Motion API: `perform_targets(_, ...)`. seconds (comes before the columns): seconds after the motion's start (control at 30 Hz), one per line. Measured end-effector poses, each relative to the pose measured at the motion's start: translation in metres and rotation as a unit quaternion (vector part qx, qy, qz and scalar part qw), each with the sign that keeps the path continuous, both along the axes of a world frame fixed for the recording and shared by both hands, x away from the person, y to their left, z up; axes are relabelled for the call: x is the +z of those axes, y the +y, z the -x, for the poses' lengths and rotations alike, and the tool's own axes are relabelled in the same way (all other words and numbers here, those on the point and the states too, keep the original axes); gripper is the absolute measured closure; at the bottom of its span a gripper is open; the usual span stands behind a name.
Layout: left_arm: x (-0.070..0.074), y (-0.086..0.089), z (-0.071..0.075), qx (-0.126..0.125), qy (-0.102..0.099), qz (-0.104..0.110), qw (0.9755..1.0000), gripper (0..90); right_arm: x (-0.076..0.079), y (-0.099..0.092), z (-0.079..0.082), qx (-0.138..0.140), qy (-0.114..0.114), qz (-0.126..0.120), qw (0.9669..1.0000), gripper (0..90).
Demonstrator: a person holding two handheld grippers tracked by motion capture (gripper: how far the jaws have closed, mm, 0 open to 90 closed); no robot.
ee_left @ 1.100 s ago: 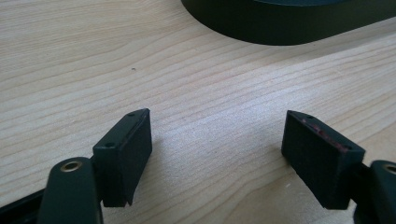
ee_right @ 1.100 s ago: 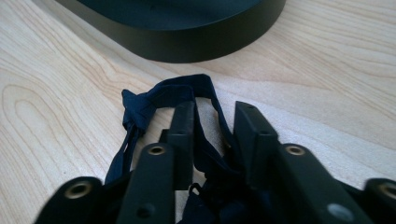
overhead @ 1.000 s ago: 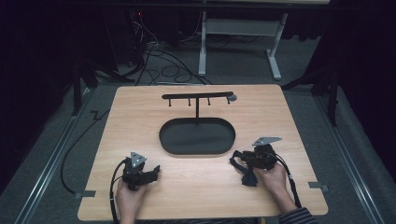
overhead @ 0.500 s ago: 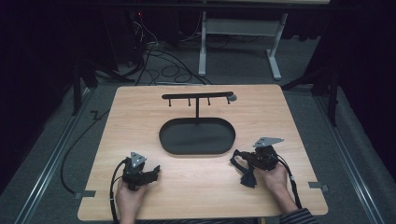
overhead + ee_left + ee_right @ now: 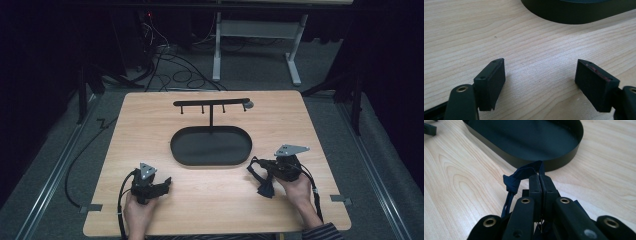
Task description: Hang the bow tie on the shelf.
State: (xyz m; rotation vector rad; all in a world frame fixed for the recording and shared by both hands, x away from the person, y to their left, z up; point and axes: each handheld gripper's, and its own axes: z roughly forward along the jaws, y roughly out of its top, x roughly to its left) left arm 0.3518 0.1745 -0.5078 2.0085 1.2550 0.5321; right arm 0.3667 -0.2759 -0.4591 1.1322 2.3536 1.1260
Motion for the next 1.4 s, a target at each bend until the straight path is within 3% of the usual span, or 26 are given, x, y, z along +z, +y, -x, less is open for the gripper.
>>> perform_targets(0.7, 0.000, 0.000, 0.000, 0.000, 0.000, 0.000, 1.0000, 24.8, 0.041, -0.001, -0.008, 0.000, -0.046, -0.017, 0.9988, 90.0)
perform_targets(1.1, 0.000, 0.000, 0.000, 0.000, 0.000, 0.000, 1.0000, 24.8, 0.055, 0.001, -0.016, 0.003, -0.058, -0.029, 0.9979, 90.0)
perform_targets(1.4, 0.000, 0.000, 0.000, 0.000, 0.000, 0.000, 1.0000, 24.6, 0.070, 0.011, -0.028, 0.012, -0.072, -0.008, 0.9973, 90.0)
